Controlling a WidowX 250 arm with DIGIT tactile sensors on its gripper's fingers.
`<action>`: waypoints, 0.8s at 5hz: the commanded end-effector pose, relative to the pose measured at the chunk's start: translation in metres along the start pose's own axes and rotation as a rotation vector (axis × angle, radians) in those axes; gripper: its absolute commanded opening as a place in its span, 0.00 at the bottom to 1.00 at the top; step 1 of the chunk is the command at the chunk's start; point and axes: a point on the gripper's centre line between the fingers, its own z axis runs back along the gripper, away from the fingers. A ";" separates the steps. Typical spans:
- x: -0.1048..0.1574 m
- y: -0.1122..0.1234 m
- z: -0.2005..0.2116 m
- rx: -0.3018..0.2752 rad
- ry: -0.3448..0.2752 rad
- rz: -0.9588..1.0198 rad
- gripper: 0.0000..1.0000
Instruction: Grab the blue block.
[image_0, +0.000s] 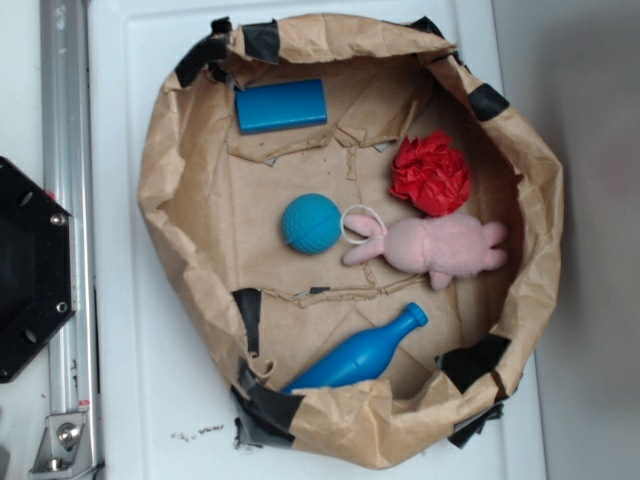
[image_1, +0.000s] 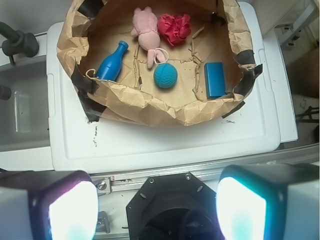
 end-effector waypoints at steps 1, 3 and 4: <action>0.000 0.000 0.000 0.000 0.000 0.000 1.00; 0.080 0.047 -0.080 0.232 -0.115 0.265 1.00; 0.096 0.065 -0.111 0.153 -0.110 0.330 1.00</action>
